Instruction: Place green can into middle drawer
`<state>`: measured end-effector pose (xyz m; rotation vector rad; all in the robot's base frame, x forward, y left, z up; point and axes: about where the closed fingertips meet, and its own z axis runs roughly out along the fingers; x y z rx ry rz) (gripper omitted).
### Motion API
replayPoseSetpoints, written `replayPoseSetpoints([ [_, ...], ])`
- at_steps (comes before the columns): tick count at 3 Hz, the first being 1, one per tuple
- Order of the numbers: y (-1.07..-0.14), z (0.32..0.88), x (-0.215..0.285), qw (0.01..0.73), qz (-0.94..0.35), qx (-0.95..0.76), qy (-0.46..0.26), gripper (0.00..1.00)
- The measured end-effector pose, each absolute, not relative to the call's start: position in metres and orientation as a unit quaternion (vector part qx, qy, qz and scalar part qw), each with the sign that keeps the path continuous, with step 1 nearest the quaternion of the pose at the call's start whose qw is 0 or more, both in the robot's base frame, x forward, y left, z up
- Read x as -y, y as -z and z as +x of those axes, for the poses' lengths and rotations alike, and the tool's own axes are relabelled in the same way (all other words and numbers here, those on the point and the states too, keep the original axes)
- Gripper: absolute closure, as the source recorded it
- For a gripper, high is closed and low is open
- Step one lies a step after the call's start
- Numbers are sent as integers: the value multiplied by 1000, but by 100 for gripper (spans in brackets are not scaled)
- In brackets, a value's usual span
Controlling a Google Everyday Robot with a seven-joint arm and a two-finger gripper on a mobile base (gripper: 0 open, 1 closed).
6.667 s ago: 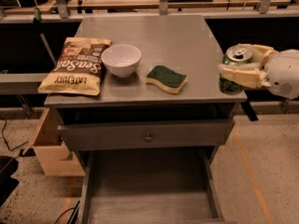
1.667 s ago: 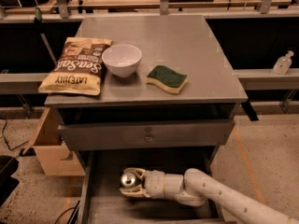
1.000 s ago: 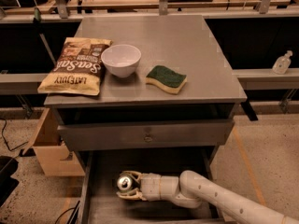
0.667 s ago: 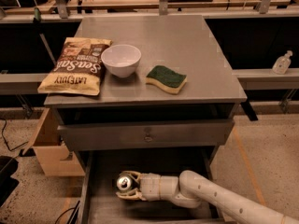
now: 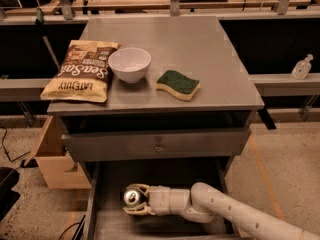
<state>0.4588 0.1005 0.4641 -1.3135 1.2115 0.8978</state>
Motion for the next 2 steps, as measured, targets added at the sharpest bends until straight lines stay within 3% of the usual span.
replayPoseSetpoints([
  [1,-464,458,-102,540,-553,-509,-379,15],
  [2,-465,457,-104,540,-553,-508,-380,0],
])
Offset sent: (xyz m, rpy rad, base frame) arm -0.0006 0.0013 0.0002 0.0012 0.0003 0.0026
